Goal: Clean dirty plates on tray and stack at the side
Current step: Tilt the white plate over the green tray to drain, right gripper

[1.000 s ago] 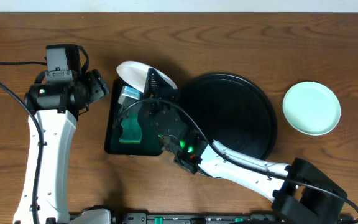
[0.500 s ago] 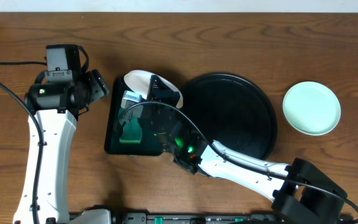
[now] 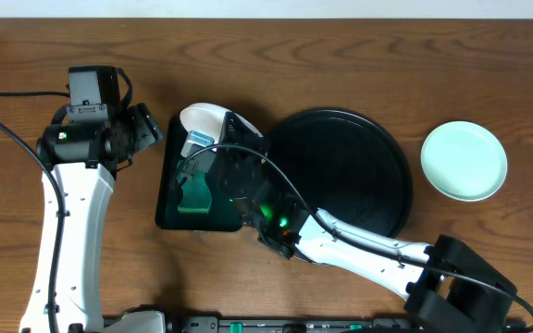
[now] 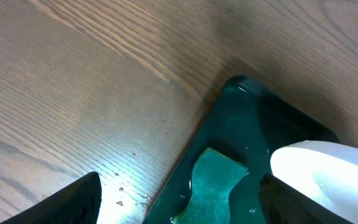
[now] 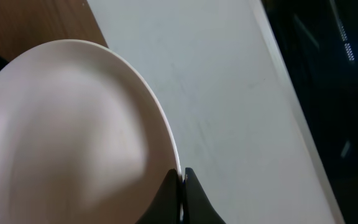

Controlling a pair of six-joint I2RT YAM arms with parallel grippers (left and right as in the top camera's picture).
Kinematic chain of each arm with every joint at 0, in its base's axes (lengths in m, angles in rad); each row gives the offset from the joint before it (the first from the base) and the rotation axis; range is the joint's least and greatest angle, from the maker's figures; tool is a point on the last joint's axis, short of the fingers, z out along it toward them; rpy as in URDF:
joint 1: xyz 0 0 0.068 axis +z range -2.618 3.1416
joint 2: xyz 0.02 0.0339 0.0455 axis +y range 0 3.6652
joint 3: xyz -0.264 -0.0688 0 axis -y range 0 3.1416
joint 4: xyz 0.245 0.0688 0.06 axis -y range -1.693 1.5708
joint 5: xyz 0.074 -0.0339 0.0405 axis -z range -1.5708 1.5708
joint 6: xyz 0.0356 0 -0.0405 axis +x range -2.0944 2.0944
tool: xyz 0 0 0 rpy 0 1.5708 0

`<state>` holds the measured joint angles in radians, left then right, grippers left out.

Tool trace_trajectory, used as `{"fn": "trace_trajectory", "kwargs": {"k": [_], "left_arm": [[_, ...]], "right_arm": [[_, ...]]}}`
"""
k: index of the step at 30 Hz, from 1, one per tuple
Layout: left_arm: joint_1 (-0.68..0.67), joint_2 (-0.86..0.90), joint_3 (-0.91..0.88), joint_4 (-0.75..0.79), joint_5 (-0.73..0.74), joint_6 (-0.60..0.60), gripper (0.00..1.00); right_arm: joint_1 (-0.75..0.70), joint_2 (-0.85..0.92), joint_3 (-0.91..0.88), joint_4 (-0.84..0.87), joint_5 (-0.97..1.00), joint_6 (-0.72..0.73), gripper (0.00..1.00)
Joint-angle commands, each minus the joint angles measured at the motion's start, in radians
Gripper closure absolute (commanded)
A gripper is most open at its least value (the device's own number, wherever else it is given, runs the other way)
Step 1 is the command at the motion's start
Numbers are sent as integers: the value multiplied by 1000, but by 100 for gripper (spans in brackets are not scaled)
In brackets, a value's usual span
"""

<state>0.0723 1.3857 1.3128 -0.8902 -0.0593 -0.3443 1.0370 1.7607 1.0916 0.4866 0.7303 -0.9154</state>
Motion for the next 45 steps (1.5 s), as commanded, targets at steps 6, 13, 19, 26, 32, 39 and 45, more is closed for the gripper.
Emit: {"fn": "trace_trajectory", "kwargs": {"k": [6,13,19,26,32,39,45], "left_arm": [[4,0,11,-2,-16,-12,19],[4,0,11,-2,-16,-12,19],[4,0,11,-2,-16,-11,19],[4,0,11,-2,-16,-11,19],[4,0,11,-2,-16,-11,19],[4,0,11,-2,-16,-12,19],[4,0,11,-2,-16,-12,19]], "right_arm": [[-4,1,14,-31,5,48,99],[-4,1,14,-37,6,48,99],[-4,1,14,-56,5,48,99],[-5,1,14,-143,5,48,99],[-5,1,14,-143,6,48,99],[-10,1,14,-137,6,48,99],[-11,1,14,-89,51,76,99]]}}
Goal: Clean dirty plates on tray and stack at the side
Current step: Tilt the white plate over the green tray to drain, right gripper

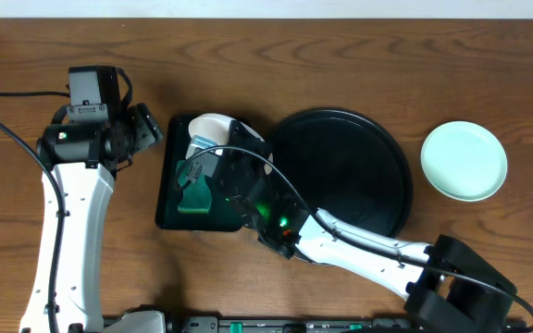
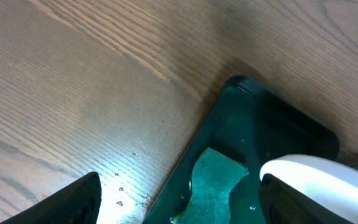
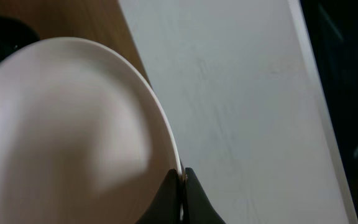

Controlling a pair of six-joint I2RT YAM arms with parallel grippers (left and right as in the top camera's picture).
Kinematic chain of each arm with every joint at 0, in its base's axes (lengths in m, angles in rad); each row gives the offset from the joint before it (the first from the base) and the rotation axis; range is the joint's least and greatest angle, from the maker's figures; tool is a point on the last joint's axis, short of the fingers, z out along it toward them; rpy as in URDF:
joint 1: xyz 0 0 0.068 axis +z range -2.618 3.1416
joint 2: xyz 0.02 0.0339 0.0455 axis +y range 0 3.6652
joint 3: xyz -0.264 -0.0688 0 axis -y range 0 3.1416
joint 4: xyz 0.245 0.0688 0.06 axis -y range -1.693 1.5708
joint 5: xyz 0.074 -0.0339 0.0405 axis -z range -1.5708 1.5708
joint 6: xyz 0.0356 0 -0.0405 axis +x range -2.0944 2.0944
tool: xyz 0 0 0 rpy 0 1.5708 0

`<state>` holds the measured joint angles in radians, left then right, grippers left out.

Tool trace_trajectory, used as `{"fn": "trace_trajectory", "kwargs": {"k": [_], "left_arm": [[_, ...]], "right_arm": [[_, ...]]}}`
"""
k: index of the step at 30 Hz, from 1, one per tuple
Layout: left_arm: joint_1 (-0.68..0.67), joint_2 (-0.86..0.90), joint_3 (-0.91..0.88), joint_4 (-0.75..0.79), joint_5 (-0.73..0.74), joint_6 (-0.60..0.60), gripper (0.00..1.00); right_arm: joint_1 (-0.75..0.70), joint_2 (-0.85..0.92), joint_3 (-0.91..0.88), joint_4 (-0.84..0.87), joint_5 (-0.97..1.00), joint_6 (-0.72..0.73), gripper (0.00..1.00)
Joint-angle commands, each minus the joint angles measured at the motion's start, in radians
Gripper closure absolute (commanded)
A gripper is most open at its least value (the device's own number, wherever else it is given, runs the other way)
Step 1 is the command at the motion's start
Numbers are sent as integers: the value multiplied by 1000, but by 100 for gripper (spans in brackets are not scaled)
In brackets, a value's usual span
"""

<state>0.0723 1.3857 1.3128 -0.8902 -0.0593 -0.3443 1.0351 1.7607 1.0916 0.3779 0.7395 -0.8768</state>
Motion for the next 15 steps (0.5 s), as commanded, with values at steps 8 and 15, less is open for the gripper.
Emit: {"fn": "trace_trajectory", "kwargs": {"k": [8,15], "left_arm": [[4,0,11,-2,-16,-11,19],[4,0,11,-2,-16,-11,19]], "right_arm": [[-35,1,14,87,109,397,99],[-72,1,14,-37,109,856,99]]}}
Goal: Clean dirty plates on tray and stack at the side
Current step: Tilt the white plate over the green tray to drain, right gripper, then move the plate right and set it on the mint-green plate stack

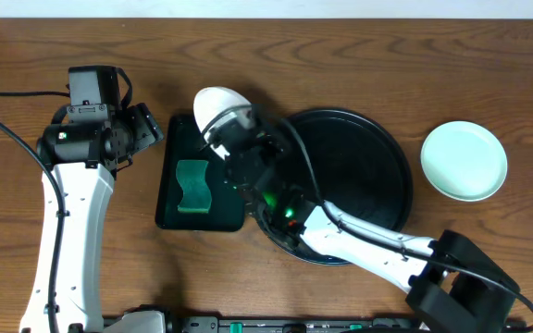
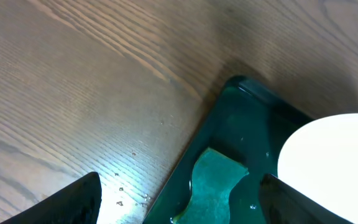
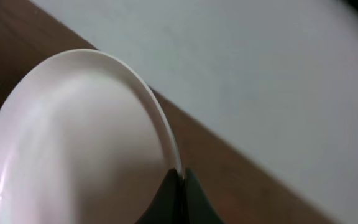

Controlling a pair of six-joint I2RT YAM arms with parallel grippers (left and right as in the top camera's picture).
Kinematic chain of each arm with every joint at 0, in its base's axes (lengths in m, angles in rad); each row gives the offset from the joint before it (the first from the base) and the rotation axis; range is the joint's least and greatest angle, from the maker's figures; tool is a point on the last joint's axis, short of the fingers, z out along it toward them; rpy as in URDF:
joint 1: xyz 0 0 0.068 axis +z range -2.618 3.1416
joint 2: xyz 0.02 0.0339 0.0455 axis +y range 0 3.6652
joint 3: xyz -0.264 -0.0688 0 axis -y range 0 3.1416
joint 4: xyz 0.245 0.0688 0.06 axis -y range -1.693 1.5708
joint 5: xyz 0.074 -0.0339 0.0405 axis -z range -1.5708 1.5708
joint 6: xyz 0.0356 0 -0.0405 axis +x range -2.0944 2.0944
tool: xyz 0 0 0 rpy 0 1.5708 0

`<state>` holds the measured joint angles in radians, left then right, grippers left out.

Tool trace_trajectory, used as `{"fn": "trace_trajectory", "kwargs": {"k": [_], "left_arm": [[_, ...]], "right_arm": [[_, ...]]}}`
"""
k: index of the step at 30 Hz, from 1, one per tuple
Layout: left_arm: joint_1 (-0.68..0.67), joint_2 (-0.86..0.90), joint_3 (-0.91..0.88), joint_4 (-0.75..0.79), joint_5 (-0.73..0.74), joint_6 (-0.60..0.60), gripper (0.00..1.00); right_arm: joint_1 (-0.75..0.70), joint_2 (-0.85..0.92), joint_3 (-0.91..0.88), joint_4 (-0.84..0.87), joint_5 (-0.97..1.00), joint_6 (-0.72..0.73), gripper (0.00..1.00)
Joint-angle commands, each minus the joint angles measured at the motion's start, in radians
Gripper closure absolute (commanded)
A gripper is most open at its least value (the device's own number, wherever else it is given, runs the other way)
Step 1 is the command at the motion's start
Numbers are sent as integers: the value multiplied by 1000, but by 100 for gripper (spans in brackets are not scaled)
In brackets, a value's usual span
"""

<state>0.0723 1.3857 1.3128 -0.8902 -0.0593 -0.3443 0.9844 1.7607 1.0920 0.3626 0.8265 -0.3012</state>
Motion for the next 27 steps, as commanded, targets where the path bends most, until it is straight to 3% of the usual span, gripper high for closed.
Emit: {"fn": "trace_trajectory", "kwargs": {"k": [1,8,13,17,22,27], "left_arm": [[4,0,11,-2,-16,-11,19],[4,0,11,-2,-16,-11,19],[4,0,11,-2,-16,-11,19],[4,0,11,-2,-16,-11,19],[4,0,11,-2,-16,-11,19],[4,0,11,-2,-16,-11,19]], "right_arm": [[-27,1,14,-34,21,312,99],[-57,-32,14,-104,-201,459,99],[-110,-122,14,-221,-274,655,99],[-194,-228,14,-356,-443,800,99],[-347,-349,14,-472,-700,821,99],[-523,-449,14,-615,-780,847,99]]}}
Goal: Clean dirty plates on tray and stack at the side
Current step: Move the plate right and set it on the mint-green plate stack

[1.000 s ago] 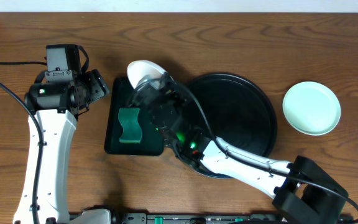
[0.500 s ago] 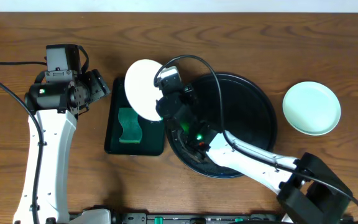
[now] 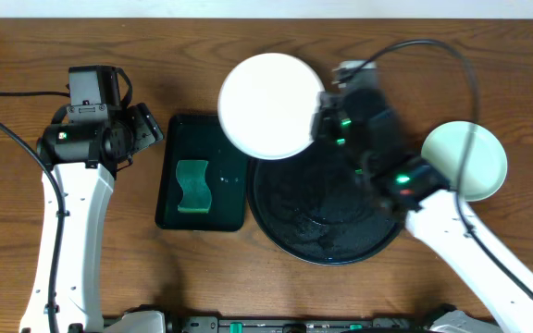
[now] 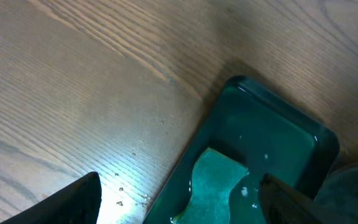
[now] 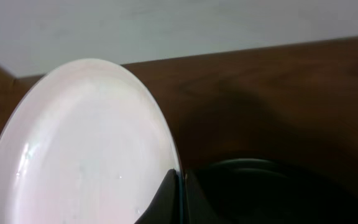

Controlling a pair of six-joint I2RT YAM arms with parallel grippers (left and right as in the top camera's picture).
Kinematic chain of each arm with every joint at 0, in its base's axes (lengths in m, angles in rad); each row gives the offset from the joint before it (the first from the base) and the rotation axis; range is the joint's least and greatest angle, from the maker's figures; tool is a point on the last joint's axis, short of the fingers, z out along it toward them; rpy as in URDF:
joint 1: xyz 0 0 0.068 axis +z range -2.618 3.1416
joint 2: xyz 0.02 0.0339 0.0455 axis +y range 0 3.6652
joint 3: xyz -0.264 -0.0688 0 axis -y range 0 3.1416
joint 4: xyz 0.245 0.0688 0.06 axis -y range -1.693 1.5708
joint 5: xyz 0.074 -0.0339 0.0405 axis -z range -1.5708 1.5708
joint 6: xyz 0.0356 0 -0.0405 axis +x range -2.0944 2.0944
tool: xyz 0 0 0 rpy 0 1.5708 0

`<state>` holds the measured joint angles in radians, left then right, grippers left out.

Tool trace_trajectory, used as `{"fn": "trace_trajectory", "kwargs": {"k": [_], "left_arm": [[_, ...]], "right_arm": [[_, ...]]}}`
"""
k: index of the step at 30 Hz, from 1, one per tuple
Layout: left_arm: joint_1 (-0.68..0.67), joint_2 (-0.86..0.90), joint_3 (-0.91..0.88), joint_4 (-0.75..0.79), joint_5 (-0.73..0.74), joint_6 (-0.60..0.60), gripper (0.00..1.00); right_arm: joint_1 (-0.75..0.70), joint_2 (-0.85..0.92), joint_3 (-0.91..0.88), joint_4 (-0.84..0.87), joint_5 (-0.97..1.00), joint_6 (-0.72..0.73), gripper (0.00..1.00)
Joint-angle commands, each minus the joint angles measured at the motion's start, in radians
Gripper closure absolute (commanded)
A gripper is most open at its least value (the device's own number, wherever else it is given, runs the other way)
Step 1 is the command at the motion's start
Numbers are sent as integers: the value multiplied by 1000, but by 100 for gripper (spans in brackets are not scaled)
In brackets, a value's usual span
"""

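My right gripper [image 5: 180, 186] is shut on the rim of a white plate [image 3: 268, 105], holding it flat in the air above the far left edge of the round black tray [image 3: 327, 199]. The same white plate [image 5: 79, 143] fills the left of the right wrist view, wet with small drops. A pale green plate [image 3: 467, 162] lies on the table at the right. My left gripper [image 4: 178, 199] hangs open over the near left corner of the dark green basin [image 4: 260, 143], its fingers [image 4: 61, 202] wide apart. A green sponge [image 3: 192, 186] lies in the basin's water.
The dark green basin [image 3: 202, 213] sits on the table left of the black tray. The left arm [image 3: 72, 213] runs down the left side of the table, and a black cable arcs above the right arm.
The right gripper has carried the white plate from over the basin's far right corner to the right, above the black tray's far left edge. The plate now faces up, flat. Left arm unchanged.
The right gripper first held the white plate on edge inside the basin, beside the sponge. It was still there later, then raised above the basin's far end. Now the plate is held flat over the black tray's edge. The left gripper stayed open by the basin throughout.
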<state>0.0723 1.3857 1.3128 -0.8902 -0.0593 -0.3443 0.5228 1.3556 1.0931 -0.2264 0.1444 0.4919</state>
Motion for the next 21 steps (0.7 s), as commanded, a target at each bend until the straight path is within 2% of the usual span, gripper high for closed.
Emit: {"fn": "trace_trajectory", "kwargs": {"k": [1,10,21], "left_arm": [[4,0,11,-2,-16,-11,19],[4,0,11,-2,-16,-11,19],[4,0,11,-2,-16,-11,19]], "right_arm": [[-108,-66,13,-73,-97,62,99],[-420,-105,11,-354,-12,61,99],[-723,-105,7,-502,85,61,99]]}}
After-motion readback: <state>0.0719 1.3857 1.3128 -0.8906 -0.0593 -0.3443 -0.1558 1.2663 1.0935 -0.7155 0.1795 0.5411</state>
